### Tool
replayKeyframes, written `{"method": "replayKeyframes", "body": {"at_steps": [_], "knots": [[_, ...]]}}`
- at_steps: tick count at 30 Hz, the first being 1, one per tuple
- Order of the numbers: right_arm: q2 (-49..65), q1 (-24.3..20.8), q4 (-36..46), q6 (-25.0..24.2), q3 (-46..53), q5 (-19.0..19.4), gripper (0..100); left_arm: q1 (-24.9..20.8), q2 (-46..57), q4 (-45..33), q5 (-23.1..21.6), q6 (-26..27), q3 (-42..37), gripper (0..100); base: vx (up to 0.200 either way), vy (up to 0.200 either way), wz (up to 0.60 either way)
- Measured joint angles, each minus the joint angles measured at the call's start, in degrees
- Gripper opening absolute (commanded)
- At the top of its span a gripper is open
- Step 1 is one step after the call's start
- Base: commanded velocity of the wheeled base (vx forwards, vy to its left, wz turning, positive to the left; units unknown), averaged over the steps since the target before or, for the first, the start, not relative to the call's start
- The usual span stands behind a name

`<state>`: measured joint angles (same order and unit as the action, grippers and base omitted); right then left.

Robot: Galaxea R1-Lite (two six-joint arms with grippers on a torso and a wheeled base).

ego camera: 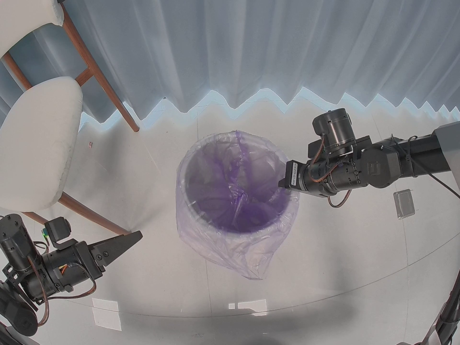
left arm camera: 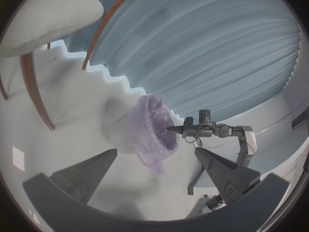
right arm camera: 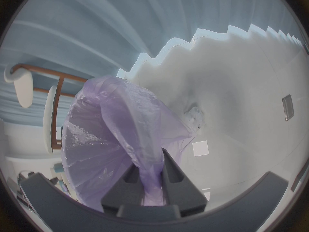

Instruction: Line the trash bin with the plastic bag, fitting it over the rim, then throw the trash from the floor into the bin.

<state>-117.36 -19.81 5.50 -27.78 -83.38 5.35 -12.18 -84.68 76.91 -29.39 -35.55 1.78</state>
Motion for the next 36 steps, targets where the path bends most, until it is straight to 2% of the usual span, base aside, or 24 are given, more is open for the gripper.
{"method": "replayKeyframes", "body": {"at_steps": [9,14,19,27,28,36], "knots": [[4.7,-1.8,-3.0,5.3,7.5,-0.2,0,-1.2,-6.3,-4.3,-1.4,0.0,8.2,100,0.0,0.0,0.0],[7.2,-2.5,-7.0,8.9,13.2,-0.3,0,-3.9,-9.2,-8.0,-1.3,-0.1,10.9,100,0.0,0.0,0.0],[9.0,-2.8,-12.5,11.4,18.6,-0.3,0,-7.5,-10.9,-12.1,0.4,-0.4,13.0,100,0.0,0.0,0.0],[10.8,-2.9,-13.4,12.8,21.3,-0.3,0,-10.5,-13.3,-12.9,3.3,-0.5,15.3,100,0.0,0.0,0.0],[10.9,-2.9,-13.4,12.8,21.3,-0.3,0,-10.7,-13.6,-12.9,3.9,-0.5,15.4,0,0.0,0.0,0.0],[11.3,-3.2,-13.5,12.8,21.3,-0.3,0,-11.9,-14.8,-12.8,5.5,-0.5,15.9,0,0.0,0.0,0.0]]}}
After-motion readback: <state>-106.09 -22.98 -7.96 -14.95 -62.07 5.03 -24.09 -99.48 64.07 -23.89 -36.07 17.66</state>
